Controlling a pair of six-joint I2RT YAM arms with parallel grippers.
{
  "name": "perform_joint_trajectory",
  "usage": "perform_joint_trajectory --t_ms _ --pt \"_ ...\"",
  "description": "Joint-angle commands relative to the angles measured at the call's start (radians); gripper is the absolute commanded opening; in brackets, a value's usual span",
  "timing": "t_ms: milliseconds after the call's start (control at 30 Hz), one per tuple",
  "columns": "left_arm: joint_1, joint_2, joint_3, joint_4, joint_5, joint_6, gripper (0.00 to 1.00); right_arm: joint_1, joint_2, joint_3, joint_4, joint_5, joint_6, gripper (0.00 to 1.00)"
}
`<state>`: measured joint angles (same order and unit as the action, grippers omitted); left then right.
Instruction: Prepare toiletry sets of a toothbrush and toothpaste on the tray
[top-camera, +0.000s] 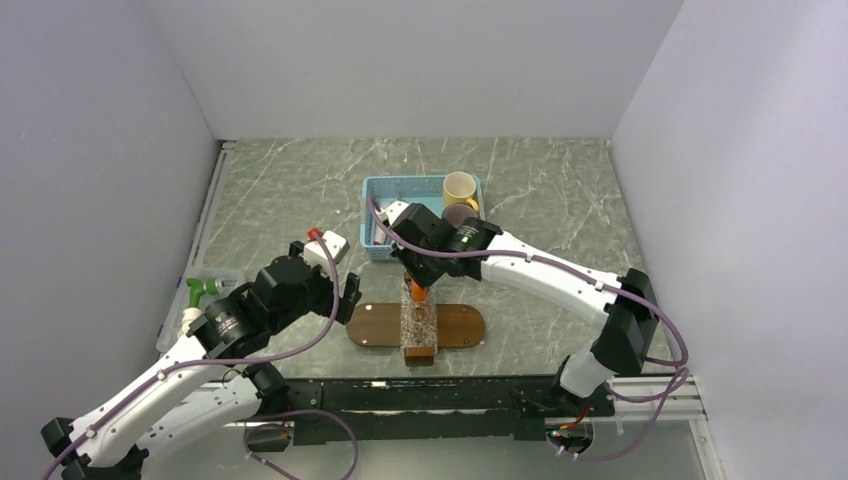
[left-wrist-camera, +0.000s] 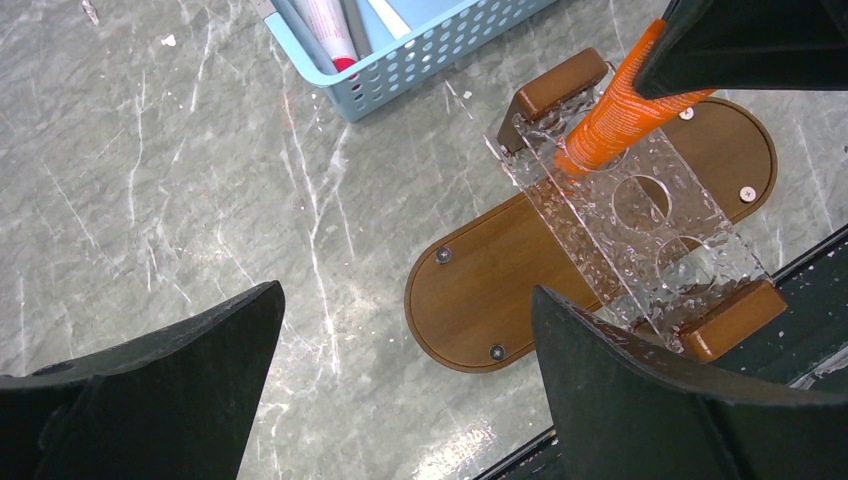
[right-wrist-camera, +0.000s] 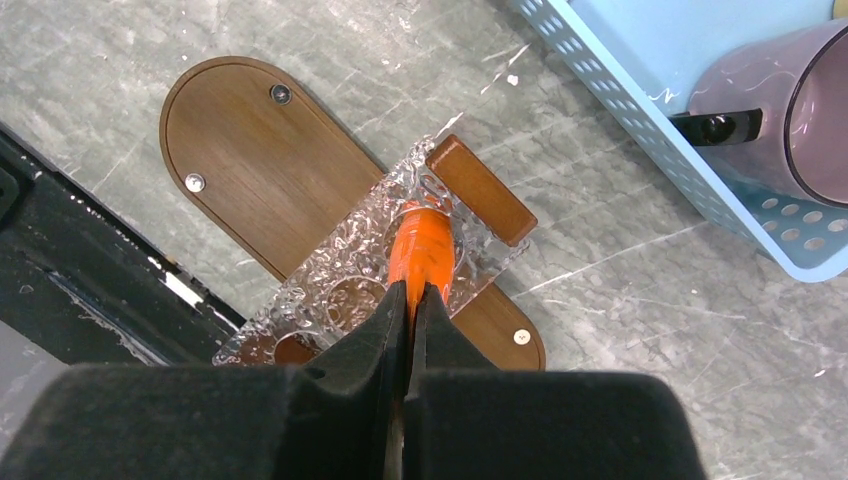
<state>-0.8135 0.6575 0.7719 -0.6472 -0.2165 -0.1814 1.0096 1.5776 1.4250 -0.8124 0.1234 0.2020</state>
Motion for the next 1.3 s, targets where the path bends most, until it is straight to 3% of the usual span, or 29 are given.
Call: perform_joint_trajectory --t_ms 0,600,767,1267 --pt "-0.004 0.003 0.003 0.044 -0.014 -0.009 0.99 0.004 -0.002 -0.004 0.049 0.024 0.008 0.00" --pt "-0.004 0.012 0.003 0.046 -0.010 -0.005 0.99 0.005 0.004 -0.021 0.065 0.034 0.020 0.00" --pt "-0.004 0.012 0.003 0.045 -0.009 -0.006 0.99 0.005 0.000 -0.017 0.066 0.039 0.023 0.16" --pt "-0.004 0.010 0.004 0.043 -0.012 -0.008 0.99 0.004 -0.039 0.072 0.032 0.122 0.039 0.42"
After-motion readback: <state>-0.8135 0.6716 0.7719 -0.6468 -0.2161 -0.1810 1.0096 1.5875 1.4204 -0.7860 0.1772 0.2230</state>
